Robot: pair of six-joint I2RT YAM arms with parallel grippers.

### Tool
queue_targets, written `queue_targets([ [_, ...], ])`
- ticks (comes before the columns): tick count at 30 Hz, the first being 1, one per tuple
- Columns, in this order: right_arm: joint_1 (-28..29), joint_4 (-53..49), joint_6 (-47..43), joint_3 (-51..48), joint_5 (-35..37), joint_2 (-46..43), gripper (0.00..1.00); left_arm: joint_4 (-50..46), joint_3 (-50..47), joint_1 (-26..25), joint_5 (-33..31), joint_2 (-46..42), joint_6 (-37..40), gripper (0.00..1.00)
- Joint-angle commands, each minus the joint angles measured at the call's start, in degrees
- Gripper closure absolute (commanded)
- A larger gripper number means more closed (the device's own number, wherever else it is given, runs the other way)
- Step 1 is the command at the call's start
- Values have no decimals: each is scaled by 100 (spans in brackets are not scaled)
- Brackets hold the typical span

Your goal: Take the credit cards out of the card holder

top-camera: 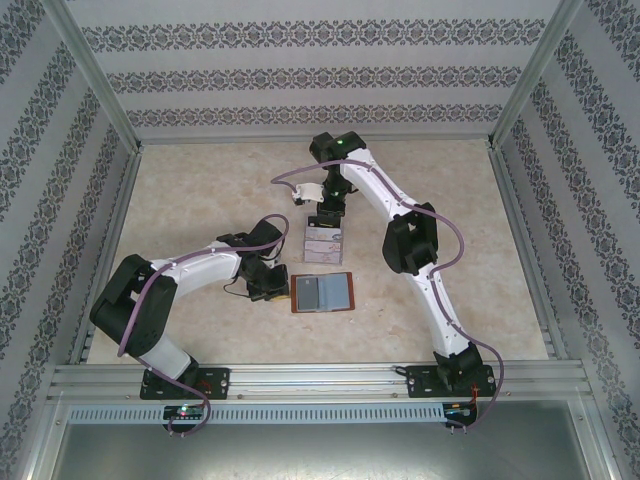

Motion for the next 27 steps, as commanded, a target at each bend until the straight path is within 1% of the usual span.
queue_targets([
  [1,93,103,59,139,212,-211,78,-132,10,61,-69,-134,14,92],
  [6,87,333,99,133,545,-366,76,-132,60,60,-39,-86,29,92],
  [13,100,542,150,126,738,-573,74,-123,56,68,-31,-63,56,92],
  [20,117,1087,352,-134,1207,-625,72,-50,35,61,1,-74,45,92],
  [23,126,1224,700,-195,1167,-676,71,34,26,59,65,-89,33,92],
  [25,118,1571,1154,-460,1266,-811,71,64,25,68,83,-79,29,92],
  [27,115,2023,1783,-943,1281,-1095,70,112,33,61,104,-70,47,92],
])
